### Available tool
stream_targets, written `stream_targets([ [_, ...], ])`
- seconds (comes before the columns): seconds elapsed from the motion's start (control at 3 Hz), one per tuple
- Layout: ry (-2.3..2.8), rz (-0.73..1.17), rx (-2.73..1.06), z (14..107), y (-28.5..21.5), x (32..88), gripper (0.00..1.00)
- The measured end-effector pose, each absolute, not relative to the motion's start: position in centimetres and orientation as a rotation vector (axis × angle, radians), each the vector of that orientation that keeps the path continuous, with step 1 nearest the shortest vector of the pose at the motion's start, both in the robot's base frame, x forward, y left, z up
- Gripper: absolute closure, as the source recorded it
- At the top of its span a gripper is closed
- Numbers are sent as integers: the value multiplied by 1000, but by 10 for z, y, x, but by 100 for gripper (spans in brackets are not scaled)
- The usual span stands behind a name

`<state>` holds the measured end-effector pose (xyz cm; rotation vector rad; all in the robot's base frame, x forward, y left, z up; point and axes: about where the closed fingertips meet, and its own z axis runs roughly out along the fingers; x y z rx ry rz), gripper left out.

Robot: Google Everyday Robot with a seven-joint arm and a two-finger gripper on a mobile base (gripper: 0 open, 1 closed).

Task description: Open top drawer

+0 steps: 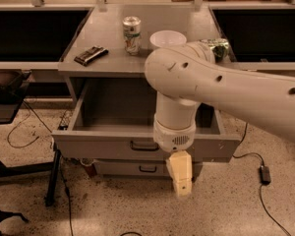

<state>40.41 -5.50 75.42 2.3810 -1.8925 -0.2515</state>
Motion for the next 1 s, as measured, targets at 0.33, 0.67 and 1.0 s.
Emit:
stream_targets([
  [0.33,-1972,-217,2415,760,-45,435,0],
  [0.67,-2040,-211,2437,759,-31,478,0],
  [1.0,-2093,-234,2440,752,-14,522,0],
])
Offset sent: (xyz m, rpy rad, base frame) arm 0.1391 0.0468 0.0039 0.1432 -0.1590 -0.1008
